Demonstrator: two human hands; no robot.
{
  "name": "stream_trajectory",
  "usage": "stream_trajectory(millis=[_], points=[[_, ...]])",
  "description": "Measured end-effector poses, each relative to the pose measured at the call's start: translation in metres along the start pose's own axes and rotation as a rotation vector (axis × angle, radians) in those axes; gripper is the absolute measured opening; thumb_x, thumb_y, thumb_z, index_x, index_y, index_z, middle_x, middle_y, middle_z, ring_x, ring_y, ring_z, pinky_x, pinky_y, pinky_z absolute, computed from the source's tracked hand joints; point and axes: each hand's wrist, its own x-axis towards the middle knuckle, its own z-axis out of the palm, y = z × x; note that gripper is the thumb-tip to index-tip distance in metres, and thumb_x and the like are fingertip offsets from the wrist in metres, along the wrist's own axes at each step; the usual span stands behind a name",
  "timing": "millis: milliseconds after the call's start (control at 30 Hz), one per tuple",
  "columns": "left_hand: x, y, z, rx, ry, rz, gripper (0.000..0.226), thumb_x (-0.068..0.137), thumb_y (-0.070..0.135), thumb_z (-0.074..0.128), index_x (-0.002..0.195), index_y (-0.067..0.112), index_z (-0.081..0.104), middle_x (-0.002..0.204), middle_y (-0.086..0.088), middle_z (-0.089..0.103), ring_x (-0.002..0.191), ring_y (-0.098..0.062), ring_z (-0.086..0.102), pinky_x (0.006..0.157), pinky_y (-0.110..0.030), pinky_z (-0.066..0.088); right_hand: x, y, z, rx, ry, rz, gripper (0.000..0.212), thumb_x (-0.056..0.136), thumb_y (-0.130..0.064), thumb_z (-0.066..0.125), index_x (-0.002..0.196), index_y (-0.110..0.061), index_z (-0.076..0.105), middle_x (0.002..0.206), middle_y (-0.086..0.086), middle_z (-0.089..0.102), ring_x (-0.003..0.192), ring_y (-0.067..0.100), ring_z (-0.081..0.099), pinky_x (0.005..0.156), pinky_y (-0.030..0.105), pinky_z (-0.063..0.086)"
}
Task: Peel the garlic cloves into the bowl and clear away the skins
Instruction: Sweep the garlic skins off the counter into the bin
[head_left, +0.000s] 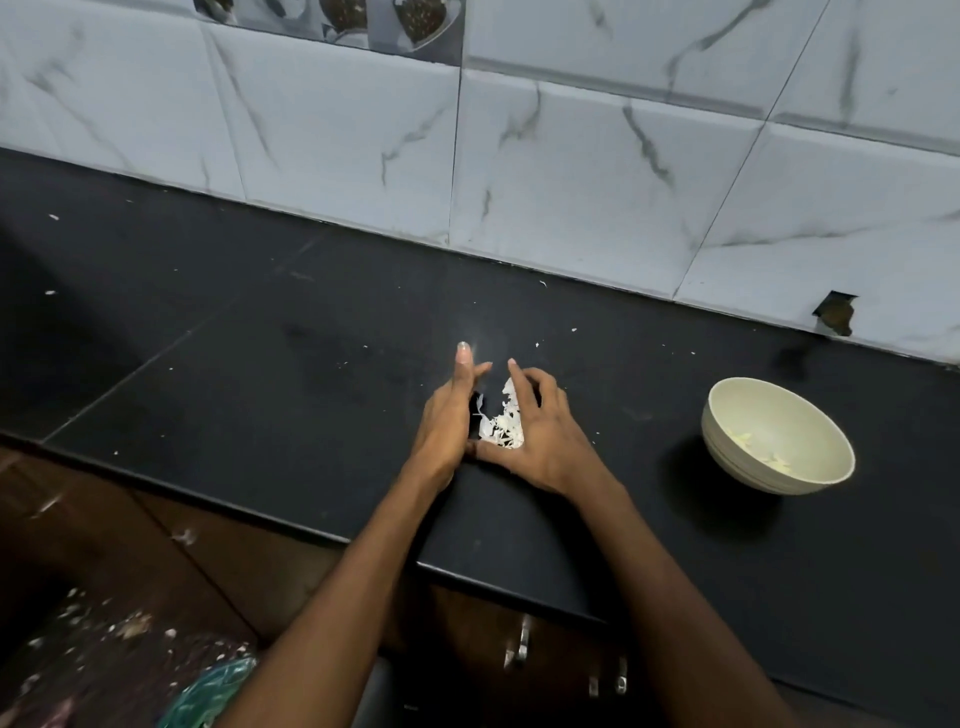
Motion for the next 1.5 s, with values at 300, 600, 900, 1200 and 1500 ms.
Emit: stream_trajectory(millis=[300, 600, 900, 1200, 1500], points=[[-0.002, 0.0, 0.002, -0.004, -0.031, -0.008, 0.089, 0.083, 0.096, 0.022, 0.124, 0.037, 0.074, 0.136, 0.016, 0.067, 0.13, 0.0, 0.057, 0.118, -0.034, 0.036, -0.008, -0.002, 0.002, -0.19, 0.125, -0.25, 0.06, 0.098, -0.065, 0.044, 0.139, -0.024, 0.054, 0.132, -0.006, 0.056, 0.117, 0.019, 0.054, 0.092, 0.043, 0.053], [-0.005, 0.005, 0.003, 0.124, -0.01, -0.007, 0.086, 0.084, 0.095, 0.019, 0.121, 0.04, 0.074, 0.125, 0.015, 0.072, 0.118, 0.001, 0.062, 0.113, -0.039, 0.046, 0.007, -0.007, -0.015, -0.554, -0.004, -0.21, 0.073, 0.085, -0.081, 0.017, 0.136, -0.034, 0.041, 0.126, 0.0, 0.046, 0.102, 0.026, 0.058, 0.068, 0.038, 0.044], [-0.009, 0.009, 0.0, -0.092, 0.024, -0.108, 0.097, 0.089, 0.091, 0.019, 0.111, 0.021, 0.081, 0.115, 0.001, 0.078, 0.115, -0.012, 0.07, 0.109, -0.035, 0.048, 0.007, -0.018, -0.007, -0.576, -0.037, -0.355, 0.045, 0.11, -0.045, 0.033, 0.138, -0.015, 0.051, 0.124, 0.016, 0.057, 0.088, 0.046, 0.067, 0.067, 0.045, 0.047], [-0.046, -0.01, -0.02, -0.566, 0.108, -0.17, 0.086, 0.105, 0.066, 0.022, 0.117, -0.005, 0.069, 0.118, -0.019, 0.075, 0.116, -0.023, 0.071, 0.105, -0.034, 0.052, -0.019, -0.036, 0.014, -0.059, 0.272, -0.142, 0.032, 0.109, -0.04, 0.046, 0.088, -0.017, 0.054, 0.082, 0.005, 0.063, 0.07, 0.035, 0.062, 0.063, 0.041, 0.049], [-0.075, 0.0, -0.011, -0.904, 0.216, -0.154, 0.077, 0.107, 0.062, 0.029, 0.131, -0.002, 0.063, 0.135, -0.019, 0.067, 0.133, -0.027, 0.059, 0.121, -0.042, 0.039, -0.01, -0.105, 0.035, 1.225, 0.459, 0.538, 0.043, 0.099, -0.045, 0.057, 0.061, -0.026, 0.049, 0.061, -0.001, 0.053, 0.058, 0.021, 0.05, 0.06, 0.039, 0.045]])
